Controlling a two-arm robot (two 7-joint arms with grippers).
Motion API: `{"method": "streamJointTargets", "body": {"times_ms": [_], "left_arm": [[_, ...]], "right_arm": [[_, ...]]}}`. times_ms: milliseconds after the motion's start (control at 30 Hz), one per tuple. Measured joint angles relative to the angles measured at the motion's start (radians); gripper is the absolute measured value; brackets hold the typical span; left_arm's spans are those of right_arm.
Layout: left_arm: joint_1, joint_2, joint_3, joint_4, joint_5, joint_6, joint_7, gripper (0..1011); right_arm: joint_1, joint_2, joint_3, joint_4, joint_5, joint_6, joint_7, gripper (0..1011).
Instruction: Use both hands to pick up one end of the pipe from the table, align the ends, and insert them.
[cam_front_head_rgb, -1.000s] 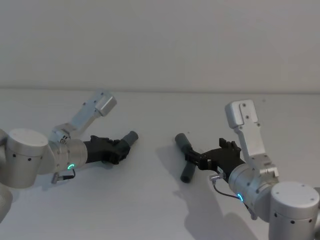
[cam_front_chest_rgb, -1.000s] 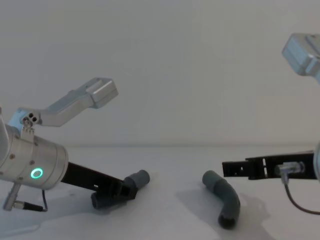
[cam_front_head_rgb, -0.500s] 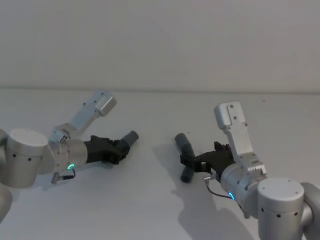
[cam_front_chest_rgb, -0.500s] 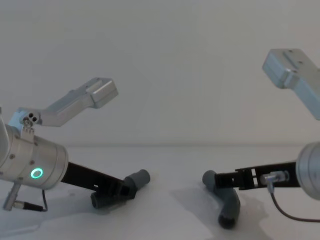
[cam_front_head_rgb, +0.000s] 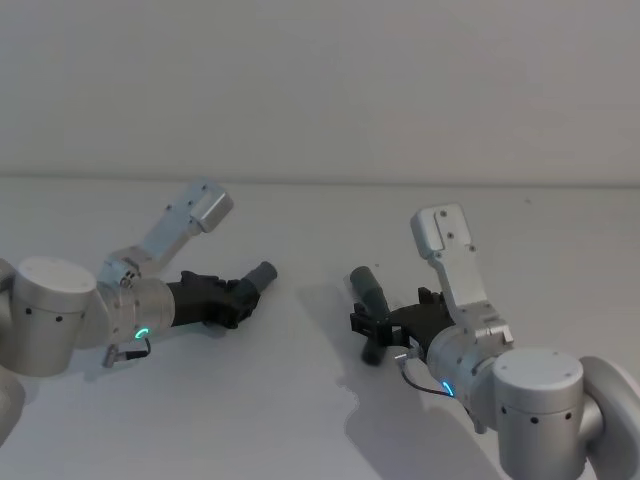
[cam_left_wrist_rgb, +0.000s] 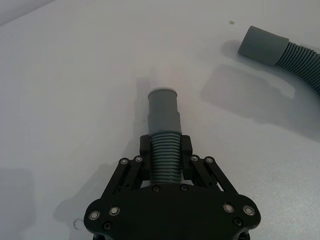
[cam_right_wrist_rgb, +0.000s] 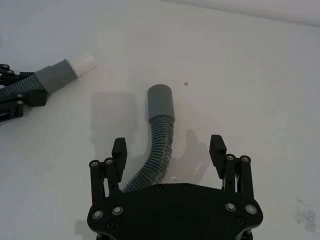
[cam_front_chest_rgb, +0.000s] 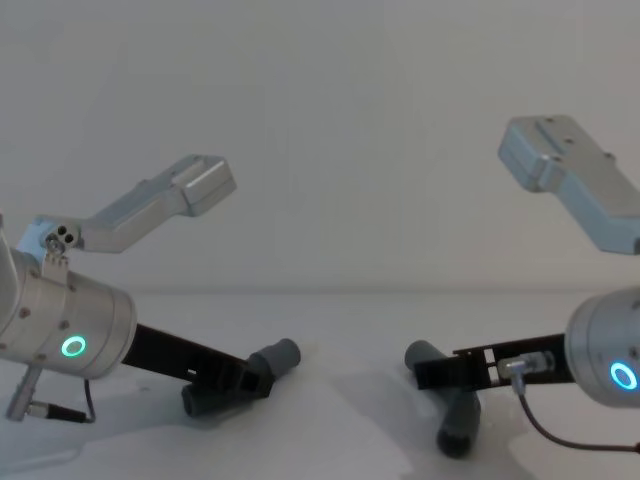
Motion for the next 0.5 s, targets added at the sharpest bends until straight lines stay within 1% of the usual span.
{"method": "streamJointTargets", "body": {"times_ms": [500], "left_arm": [[0.000,0.000,0.000,0.000,0.000,0.000,0.000,317]], "right_arm": [[0.028,-0.047,0.006,0.055,-0.014,0.027,-0.026,1000]]}}
